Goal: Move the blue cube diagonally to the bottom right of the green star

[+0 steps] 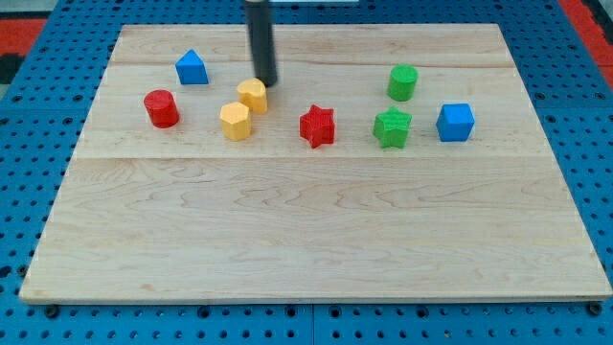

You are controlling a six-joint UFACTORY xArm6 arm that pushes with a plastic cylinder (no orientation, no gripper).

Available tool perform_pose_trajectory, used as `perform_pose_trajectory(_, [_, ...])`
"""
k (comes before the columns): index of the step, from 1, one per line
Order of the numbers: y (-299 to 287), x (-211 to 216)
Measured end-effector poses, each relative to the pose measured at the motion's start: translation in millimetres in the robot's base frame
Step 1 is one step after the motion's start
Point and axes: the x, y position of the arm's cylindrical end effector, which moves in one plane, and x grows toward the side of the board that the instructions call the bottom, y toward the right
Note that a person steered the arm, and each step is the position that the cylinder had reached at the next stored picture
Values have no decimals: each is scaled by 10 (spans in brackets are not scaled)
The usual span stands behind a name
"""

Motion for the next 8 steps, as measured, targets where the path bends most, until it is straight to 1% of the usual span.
perform_pose_trajectory(1, [582, 296])
perform_pose_trajectory(2, [980, 431])
perform_pose_trajectory(3, [1116, 421])
perform_pose_trajectory(5, [1518, 251])
perform_pose_trajectory(6, [1578, 307])
perform_pose_trajectory(7, [1719, 523])
perform_pose_trajectory(8, [1743, 835])
